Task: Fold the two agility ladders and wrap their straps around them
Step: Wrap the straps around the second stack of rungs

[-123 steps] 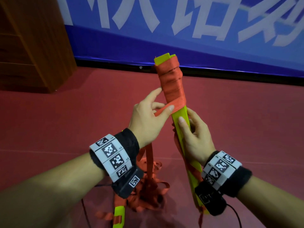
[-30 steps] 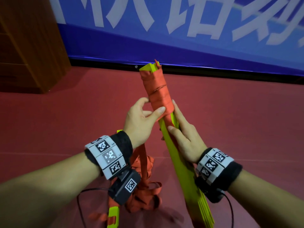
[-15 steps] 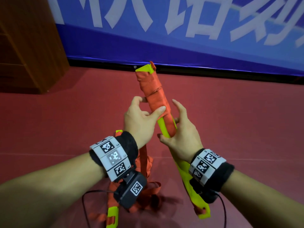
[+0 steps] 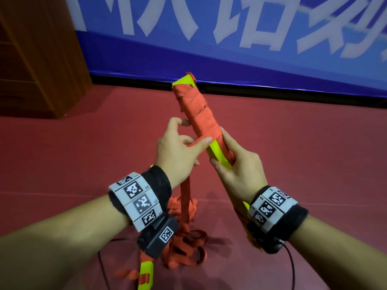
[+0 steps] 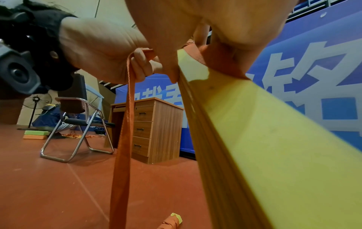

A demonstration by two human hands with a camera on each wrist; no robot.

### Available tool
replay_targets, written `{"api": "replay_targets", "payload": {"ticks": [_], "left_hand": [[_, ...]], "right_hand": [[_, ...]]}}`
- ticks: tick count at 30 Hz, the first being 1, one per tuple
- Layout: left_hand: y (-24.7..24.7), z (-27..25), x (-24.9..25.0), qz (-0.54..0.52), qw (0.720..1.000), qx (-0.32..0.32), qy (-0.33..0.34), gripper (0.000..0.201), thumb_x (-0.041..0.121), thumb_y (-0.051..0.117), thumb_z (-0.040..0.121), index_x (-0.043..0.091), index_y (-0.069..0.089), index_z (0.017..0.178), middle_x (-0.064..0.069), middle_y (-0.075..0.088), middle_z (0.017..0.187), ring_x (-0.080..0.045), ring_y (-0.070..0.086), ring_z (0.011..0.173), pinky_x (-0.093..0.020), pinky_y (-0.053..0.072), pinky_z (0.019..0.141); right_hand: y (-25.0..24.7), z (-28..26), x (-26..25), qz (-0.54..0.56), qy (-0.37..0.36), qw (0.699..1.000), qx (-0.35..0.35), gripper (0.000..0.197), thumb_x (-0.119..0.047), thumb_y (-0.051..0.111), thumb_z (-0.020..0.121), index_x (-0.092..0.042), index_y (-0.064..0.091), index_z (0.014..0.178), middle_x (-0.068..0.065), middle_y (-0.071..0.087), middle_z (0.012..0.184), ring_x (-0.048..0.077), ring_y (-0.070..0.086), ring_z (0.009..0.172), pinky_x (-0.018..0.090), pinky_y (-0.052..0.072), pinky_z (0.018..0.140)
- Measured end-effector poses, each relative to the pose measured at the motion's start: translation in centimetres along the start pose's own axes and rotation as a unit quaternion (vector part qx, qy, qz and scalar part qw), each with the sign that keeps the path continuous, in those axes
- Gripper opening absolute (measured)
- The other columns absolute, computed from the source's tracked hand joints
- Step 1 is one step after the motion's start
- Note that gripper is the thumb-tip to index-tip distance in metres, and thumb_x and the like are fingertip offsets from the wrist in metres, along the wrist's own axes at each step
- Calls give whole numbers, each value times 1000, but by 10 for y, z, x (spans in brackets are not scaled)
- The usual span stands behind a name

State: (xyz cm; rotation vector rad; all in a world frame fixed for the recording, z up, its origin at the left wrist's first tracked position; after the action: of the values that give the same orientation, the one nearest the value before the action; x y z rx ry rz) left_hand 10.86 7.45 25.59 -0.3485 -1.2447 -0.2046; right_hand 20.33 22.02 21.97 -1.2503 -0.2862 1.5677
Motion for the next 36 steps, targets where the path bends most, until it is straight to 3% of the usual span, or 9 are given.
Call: {"api": "replay_targets", "payload": {"ticks": [5,11,17,20,24,27,29,33,36], "left_hand": [[4,-1,0,3,1000,-26,3,47,27,83,83,23,51,117,-1,75,81,-19,60,41,-22,46,45],[5,4,-3,-5,999,-36,3,43,30,81,85,24,54,118,-1,75,84,-13,52,39,-23,44,41],[2,8,-5,-29,997,-66,14,33,26,74,92,24,54,118,-10,75,82,-13,49,38,-23,42,42],[-1,12,-9,-51,995,-84,9,32,27,75,91,27,53,115,-17,75,82,-16,45,38,-25,42,44],[-2,14,-10,-63,993,-103,6,34,30,75,91,29,49,113,-9,78,86,-22,47,43,-28,43,46],[-2,14,-10,-93,988,-122,0,38,28,74,92,26,45,116,-5,79,94,-26,50,52,-27,42,43],[-2,14,-10,-104,986,-128,3,37,28,73,93,28,43,115,-6,78,96,-27,51,56,-27,41,42],[-1,11,-10,-94,991,-96,7,36,25,74,92,26,44,112,-5,79,89,-15,46,43,-26,39,40],[1,8,-8,-77,995,-66,13,37,26,76,91,21,45,112,-5,78,80,-11,43,38,-26,40,41]], "right_hand": [[-3,0,2,28,24,999,-11,85,-32,73,88,-47,26,157,0,77,106,25,71,103,41,56,86],[-4,4,5,83,41,994,-52,81,-30,71,91,-39,28,159,4,75,113,22,69,106,42,54,93],[4,5,8,200,42,974,-97,82,-44,67,85,-39,30,158,-12,72,120,14,72,96,48,56,94],[2,4,5,231,33,967,-104,76,-35,67,89,-37,33,157,-12,70,122,5,67,100,48,55,99],[0,3,1,277,26,954,-114,72,-22,67,93,-31,35,157,-5,69,128,15,66,113,53,51,103],[-1,2,-2,293,7,947,-135,69,-13,64,98,-28,34,158,1,71,118,23,68,101,56,54,98],[-3,2,-4,295,-1,944,-146,68,-12,62,99,-28,33,158,3,71,111,24,69,95,49,56,94],[-1,1,-8,259,-9,953,-160,70,-19,64,97,-37,32,156,3,70,100,27,70,90,48,57,88],[4,0,-10,203,-8,968,-149,79,-33,76,90,-38,31,155,-10,69,100,12,67,88,40,56,86]]}}
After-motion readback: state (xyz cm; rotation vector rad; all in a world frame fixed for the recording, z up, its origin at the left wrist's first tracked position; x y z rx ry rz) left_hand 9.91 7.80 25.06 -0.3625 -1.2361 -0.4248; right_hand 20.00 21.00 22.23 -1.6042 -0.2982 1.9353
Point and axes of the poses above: each hand's wrist, its own z-axis towards the middle knuckle, its own y-axis out of the palm, x = y × z, the point moved 2 cm from there along z, towards the middle knuckle
